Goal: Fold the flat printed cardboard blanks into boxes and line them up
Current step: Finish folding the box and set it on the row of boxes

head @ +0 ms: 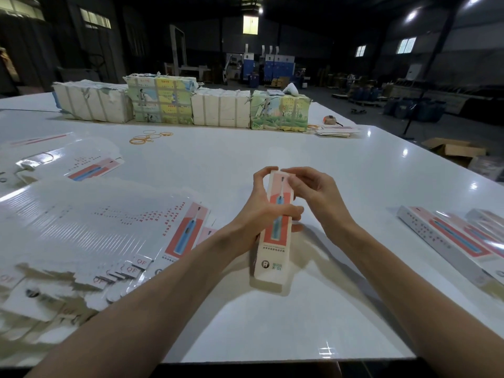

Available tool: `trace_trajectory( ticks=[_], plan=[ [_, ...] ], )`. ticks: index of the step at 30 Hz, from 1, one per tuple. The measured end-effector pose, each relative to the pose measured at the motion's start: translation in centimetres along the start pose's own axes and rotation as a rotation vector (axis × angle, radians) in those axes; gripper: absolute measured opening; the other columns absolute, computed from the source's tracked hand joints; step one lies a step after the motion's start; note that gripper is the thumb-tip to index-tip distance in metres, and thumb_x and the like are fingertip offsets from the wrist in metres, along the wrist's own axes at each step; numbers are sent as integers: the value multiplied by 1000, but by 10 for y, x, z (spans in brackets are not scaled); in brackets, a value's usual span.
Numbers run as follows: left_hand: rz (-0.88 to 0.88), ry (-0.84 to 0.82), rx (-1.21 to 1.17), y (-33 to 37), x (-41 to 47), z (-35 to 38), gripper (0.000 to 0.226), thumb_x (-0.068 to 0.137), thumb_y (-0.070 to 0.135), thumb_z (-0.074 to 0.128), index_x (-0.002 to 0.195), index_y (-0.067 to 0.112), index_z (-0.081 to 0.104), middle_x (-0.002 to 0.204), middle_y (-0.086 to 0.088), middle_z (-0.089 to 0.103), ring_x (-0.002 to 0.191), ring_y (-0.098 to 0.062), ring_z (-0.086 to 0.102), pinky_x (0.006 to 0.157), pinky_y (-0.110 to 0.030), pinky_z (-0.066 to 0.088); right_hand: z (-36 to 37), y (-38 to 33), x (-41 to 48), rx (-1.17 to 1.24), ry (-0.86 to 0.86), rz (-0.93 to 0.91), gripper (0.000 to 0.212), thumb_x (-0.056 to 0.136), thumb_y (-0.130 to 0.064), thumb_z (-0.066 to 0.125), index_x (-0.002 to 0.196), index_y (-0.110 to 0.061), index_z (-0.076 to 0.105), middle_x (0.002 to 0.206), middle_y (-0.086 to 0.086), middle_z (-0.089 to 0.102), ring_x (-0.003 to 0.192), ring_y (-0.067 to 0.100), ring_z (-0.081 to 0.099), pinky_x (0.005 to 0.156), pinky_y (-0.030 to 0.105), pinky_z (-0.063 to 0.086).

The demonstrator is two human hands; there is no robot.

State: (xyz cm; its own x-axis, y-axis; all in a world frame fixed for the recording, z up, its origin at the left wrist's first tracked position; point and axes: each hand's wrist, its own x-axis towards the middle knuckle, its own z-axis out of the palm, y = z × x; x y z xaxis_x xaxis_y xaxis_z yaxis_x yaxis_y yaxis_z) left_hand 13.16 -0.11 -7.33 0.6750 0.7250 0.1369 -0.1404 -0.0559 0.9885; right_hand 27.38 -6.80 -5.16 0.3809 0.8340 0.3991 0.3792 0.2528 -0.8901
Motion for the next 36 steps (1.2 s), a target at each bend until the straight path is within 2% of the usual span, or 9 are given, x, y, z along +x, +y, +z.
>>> trace_trajectory(
  ticks=[3,7,11,13,15,18,23,28,36],
  plan=[
    [1,50,-85,1,3,1,82,90,10,76,143,48,26,122,-16,62,90,-32,78,76,-42,65,7,-4,-4,-223,24,-139,32,106,-17,61,138,-19,59,138,-2,59,116,10,64,79,12,57],
    [42,154,-354,8,3,-1,60,100,4,45,150,33,29,129,-12,56,103,-29,71,77,-44,64,11,-12,-11,-458,-30,-189,24,105,-33,61,125,-22,67,129,-4,53,107,9,63,93,34,60],
    [50,78,-577,17,-2,-3,38,103,12,43,141,19,40,113,-17,54,93,-28,69,71,-44,61,12,-15,-17,-681,-246,-151,49,96,-60,60,133,-29,56,121,-8,51,111,11,51,93,41,52],
    [30,35,-529,17,-4,0,31,108,25,49,138,23,42,116,-15,58,98,-26,69,79,-46,62,10,-13,-20,-735,-227,-209,46,96,-52,66,131,-25,53,116,-5,53,104,12,51,87,38,53],
    [-25,33,-419,12,-3,3,50,108,38,54,152,40,31,127,-8,65,110,-27,71,92,-47,61,1,-13,-19,-761,-157,-246,33,99,-39,67,124,-21,57,111,-1,58,98,15,55,82,38,55],
    [-8,46,63,-2,-2,5,71,107,41,59,155,53,8,120,1,68,98,-18,75,83,-36,64,-26,-13,-16,-865,-86,-197,35,99,-29,69,131,-19,59,126,6,64,105,18,57,80,34,56],
    [140,-55,485,-14,-2,-1,22,104,33,57,124,43,61,85,7,75,69,-9,65,69,-24,51,-101,-2,-37,-1048,8,-9,38,99,-30,68,136,-27,58,133,0,63,101,12,58,81,33,54],
    [149,-146,558,-17,-7,4,25,103,22,59,109,43,70,81,6,72,61,-9,64,56,-17,48,-156,24,-81,-1466,69,126,44,102,-31,63,143,-23,50,139,-1,57,123,19,54,110,41,46],
    [139,-161,569,-16,-11,5,27,102,17,59,103,38,76,76,3,71,63,-11,63,61,-21,49,-185,33,-103,-1544,174,176,47,100,-33,69,141,-23,50,135,0,61,116,18,64,105,38,52]
  ],
)
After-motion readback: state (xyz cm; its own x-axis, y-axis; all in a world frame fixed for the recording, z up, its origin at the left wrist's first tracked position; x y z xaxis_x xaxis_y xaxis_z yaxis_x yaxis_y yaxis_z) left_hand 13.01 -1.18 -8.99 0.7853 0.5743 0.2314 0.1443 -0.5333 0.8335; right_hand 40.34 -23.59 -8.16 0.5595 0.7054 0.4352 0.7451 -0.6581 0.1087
